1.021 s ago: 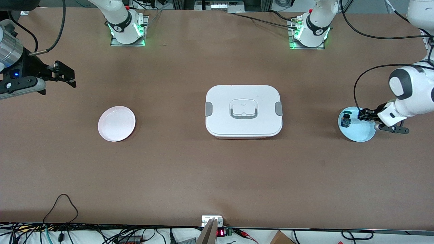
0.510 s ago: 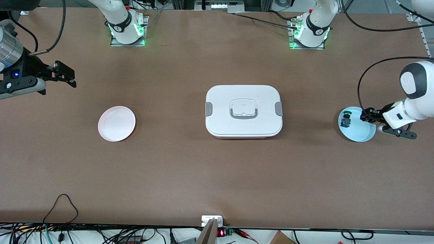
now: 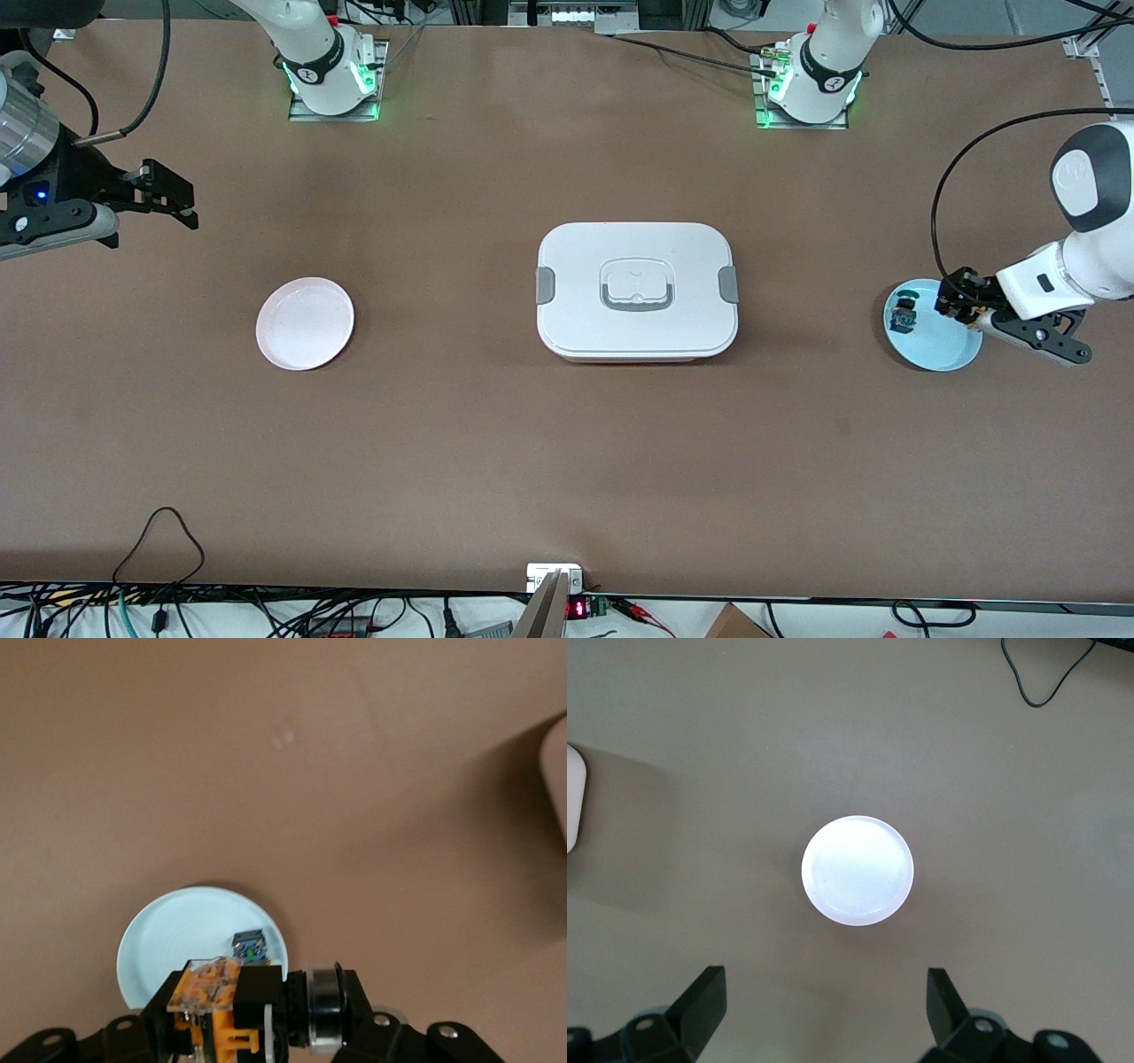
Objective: Transfer orange switch to right arm and place
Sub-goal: 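Lift the orange switch with the left gripper off the plate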
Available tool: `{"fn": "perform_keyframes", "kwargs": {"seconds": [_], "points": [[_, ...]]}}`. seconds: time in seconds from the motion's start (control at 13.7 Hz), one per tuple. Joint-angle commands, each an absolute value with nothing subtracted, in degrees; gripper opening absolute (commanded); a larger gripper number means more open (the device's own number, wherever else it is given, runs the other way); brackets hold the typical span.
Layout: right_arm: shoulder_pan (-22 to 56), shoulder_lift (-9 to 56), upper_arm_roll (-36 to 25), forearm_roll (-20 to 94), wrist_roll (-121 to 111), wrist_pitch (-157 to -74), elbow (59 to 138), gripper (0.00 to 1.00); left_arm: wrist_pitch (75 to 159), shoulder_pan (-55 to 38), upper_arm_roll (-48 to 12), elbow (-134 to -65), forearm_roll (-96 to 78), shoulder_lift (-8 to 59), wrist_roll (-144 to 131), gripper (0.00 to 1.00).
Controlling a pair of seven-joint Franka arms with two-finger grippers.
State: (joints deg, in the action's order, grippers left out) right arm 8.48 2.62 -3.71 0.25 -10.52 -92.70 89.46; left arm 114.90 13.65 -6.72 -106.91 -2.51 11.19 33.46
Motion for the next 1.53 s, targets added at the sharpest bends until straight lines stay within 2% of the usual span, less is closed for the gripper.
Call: {"fn": "perform_keyframes", "kwargs": {"seconds": [0.0, 0.36, 1.09, 1.46], "points": [[8.3, 2.7, -3.6, -0.3, -10.5, -93.9, 89.2, 1.0, 113.5, 11.3, -6.3, -106.7, -7.5, 8.6, 39.1, 0.0], [8.9, 2.6, -3.5, -0.1, -10.4, -94.3, 89.1, 1.0, 110.8, 9.0, -6.4, -103.5, -19.7, 6.2, 50.5, 0.0], [10.0, 2.1, -3.2, -0.1, -10.4, -92.2, 89.3, 1.0, 103.0, 4.7, -6.5, -105.7, -53.4, 6.7, 80.1, 0.0], [13.4, 2.3, -3.1, 4.8, -8.8, -91.4, 91.9, 1.0, 95.3, 3.8, -6.5, -106.2, -63.5, 10.9, 90.7, 0.0]]}}
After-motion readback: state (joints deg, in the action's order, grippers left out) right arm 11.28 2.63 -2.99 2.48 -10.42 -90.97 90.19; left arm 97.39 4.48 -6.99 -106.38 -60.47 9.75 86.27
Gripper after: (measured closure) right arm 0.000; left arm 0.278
